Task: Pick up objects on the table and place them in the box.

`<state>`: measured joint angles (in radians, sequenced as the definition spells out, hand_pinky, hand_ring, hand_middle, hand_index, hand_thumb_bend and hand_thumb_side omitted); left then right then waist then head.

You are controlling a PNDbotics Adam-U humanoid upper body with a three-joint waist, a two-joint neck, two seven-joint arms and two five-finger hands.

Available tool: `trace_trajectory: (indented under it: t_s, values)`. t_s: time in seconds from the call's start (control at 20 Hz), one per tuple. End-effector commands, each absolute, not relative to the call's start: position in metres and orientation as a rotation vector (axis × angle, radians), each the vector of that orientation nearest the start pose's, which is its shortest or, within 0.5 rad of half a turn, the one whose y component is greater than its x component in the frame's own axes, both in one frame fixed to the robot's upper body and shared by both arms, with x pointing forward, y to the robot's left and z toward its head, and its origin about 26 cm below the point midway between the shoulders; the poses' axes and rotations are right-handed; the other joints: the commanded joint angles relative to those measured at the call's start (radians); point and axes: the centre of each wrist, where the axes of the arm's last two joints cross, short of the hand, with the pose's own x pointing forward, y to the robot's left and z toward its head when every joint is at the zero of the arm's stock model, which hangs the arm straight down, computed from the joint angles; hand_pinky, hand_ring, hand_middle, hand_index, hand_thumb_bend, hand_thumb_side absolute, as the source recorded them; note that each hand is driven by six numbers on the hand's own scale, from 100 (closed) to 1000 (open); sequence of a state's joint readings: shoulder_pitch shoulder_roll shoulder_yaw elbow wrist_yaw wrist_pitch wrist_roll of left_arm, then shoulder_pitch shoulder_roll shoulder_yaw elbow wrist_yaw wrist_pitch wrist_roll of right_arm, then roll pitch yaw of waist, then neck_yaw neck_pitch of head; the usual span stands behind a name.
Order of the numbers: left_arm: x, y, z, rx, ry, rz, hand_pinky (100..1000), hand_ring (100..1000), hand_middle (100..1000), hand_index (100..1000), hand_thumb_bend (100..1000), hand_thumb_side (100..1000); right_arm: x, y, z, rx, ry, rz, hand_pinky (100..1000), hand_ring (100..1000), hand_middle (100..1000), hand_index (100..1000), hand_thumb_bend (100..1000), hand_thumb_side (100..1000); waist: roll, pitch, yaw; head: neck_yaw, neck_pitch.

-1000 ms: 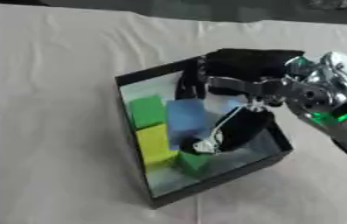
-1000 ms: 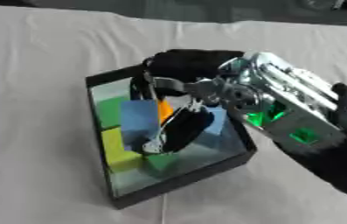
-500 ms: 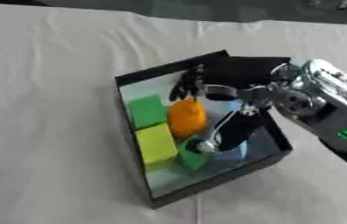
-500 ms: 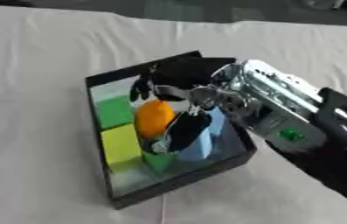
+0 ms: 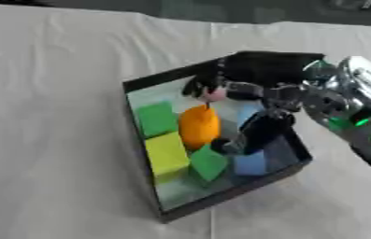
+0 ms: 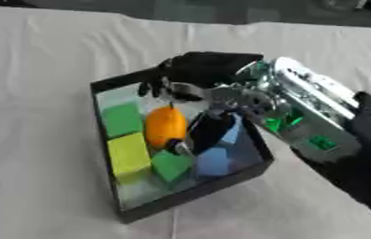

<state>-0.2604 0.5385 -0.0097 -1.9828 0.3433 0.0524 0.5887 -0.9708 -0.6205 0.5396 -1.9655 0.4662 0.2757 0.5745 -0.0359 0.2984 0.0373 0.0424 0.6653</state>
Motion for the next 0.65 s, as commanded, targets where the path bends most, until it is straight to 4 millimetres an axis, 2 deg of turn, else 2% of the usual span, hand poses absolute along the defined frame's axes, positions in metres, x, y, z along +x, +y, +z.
trace_trajectory:
  t_s: [0.05,0.1,0.25,0.35,0.45,0.55,0.65]
  values:
    - [0.293,0.296,0.214,0.322,-2.186,0.251,617,739,714,789,390,696,0.289,-0.16,0.352,0.842,2.82,-2.027,819,738,737,868,175,100,0.01,-0.035,-0.005,0.009,-0.011]
    - [0.293,0.296,0.214,0.322,-2.186,0.252,617,739,714,789,390,695,0.29,-0.168,0.354,0.807,2.921,-1.914,817,737,735,866,100,100,0.013,-0.039,-0.007,0.011,-0.013]
    - [0.292,0.297,0.213,0.322,-2.184,0.255,618,740,714,789,391,692,0.294,-0.186,0.351,0.666,3.179,-1.623,823,724,725,851,100,100,0.02,-0.052,-0.011,0.015,-0.008]
    - [0.292,0.297,0.213,0.319,-2.18,0.26,618,740,714,789,392,691,0.298,-0.197,0.341,0.567,3.354,-1.447,838,725,729,849,100,100,0.024,-0.061,-0.011,0.015,0.0]
    - [0.292,0.296,0.212,0.316,-2.176,0.264,618,740,714,789,392,690,0.302,-0.206,0.328,0.485,3.514,-1.279,844,726,732,844,100,194,0.029,-0.069,-0.011,0.011,0.01]
    - [0.292,0.296,0.211,0.315,-2.172,0.267,618,740,714,789,392,690,0.304,-0.215,0.316,0.446,3.641,-1.106,844,725,731,842,100,228,0.031,-0.073,-0.011,0.005,0.016]
    - [0.292,0.297,0.21,0.317,-2.168,0.274,617,738,714,789,392,691,0.306,-0.223,0.303,0.441,3.744,-0.926,847,734,721,830,100,312,0.033,-0.075,-0.012,-0.001,0.021]
